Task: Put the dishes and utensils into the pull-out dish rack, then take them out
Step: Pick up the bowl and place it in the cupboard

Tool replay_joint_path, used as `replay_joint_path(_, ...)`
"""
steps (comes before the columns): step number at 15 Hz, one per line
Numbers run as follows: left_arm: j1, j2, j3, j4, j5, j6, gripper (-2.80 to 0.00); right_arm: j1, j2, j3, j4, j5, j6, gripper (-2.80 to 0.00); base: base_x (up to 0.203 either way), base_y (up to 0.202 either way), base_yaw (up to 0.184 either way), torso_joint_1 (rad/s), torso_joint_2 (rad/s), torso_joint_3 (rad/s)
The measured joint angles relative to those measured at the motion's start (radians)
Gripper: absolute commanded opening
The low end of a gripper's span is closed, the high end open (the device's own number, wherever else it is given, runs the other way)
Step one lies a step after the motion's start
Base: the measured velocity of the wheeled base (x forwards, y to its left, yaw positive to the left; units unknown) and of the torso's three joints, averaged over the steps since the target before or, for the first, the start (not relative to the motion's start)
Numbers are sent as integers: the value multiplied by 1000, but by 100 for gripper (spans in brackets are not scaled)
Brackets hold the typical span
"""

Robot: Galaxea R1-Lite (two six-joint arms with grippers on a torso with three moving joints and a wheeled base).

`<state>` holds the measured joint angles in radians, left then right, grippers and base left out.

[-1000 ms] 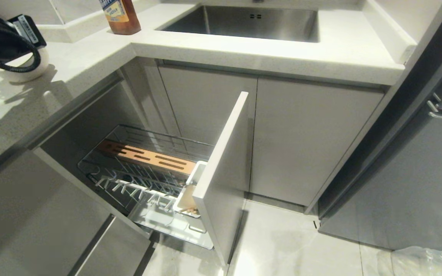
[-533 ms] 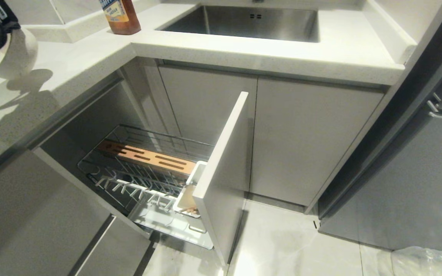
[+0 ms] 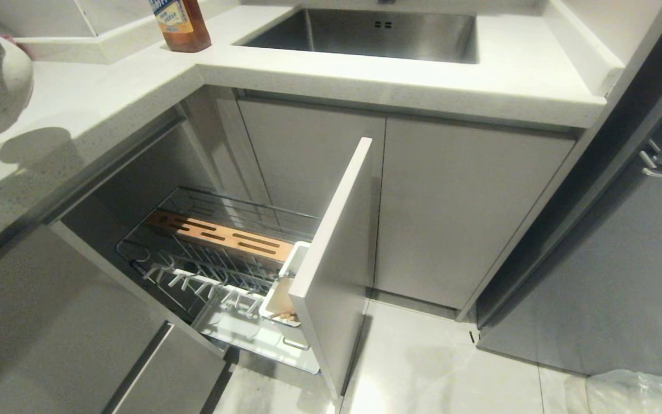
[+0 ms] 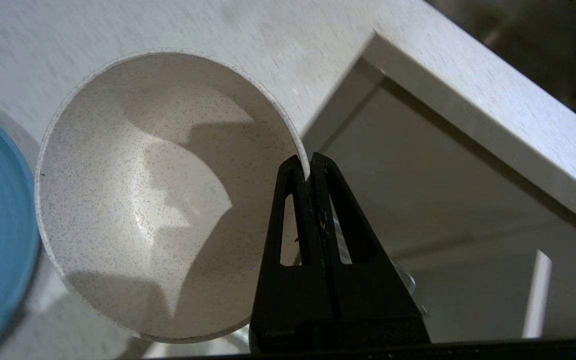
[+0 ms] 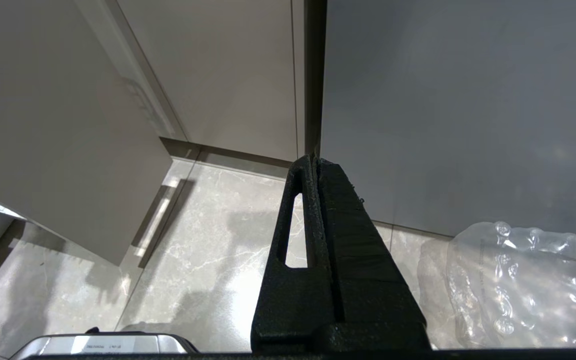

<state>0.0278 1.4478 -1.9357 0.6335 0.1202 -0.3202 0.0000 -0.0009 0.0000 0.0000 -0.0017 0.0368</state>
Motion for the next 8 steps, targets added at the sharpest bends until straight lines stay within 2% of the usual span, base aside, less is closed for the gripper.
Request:
replay_joint_path(1,-40,-12,4,14,1,-25,-280,0,0,0,0,0,0,-280,0,0,0,0,0,0)
replay_joint_path(4,-206,-39,57,-9,-1,-169,-280,0,0,0,0,0,0,-280,0,0,0,0,0,0)
replay_joint_path(6,-289,-59,186,-129,-2,-246,-280,0,0,0,0,0,0,-280,0,0,0,0,0,0)
replay_joint_path(8,-340,-73,336,-347,-4,-313,-280,0,0,0,0,0,0,-280,0,0,0,0,0,0)
